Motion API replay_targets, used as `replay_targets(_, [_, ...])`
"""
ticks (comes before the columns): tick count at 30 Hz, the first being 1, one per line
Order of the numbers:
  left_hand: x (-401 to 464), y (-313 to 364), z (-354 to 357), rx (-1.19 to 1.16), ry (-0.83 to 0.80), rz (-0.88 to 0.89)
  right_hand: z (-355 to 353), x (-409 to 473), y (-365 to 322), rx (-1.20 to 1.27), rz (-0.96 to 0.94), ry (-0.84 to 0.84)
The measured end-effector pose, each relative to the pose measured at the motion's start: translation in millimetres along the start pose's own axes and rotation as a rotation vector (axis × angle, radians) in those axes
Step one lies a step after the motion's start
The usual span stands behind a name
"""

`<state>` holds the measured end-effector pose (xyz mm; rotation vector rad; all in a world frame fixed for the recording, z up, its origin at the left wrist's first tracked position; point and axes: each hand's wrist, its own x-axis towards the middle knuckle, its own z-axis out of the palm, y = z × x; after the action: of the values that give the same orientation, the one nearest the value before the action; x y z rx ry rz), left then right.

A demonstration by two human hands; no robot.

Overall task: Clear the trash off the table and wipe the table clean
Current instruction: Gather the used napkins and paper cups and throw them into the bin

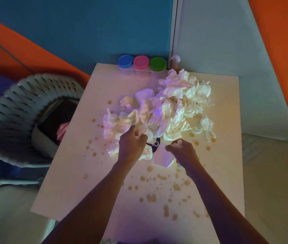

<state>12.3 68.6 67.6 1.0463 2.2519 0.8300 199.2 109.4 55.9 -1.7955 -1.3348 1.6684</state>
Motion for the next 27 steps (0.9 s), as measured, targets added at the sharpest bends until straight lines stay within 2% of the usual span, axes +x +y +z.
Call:
replay_targets(5, [-23, -11, -16, -0.091, 0.093, -0.032, 8, -16, 1, 0.017, 0.015, 0.021])
replay_targets(7, [-38, -14, -22, -0.117, 0.11, -0.036, 12, -28, 4, 0.054, 0.033, -0.033])
replay_targets(14, [-71, -23, -28, -0.185, 0.21, -0.004, 33, -70, 18, 0.126, 0.174, -0.528])
replay_targets(20, [-99, -29, -33, -0.292, 0.237, 0.062, 52, -86, 25, 0.427, 0.257, -0.789])
replay_targets(22, [-108, -32, -36, -0.323, 0.202, 0.041, 57, -89, 24, 0.475, 0.245, -0.832])
replay_targets(27, [-120, -42, -40, -0.319, 0.15, 0.044, 65, -94, 13, 0.476, 0.275, -0.751])
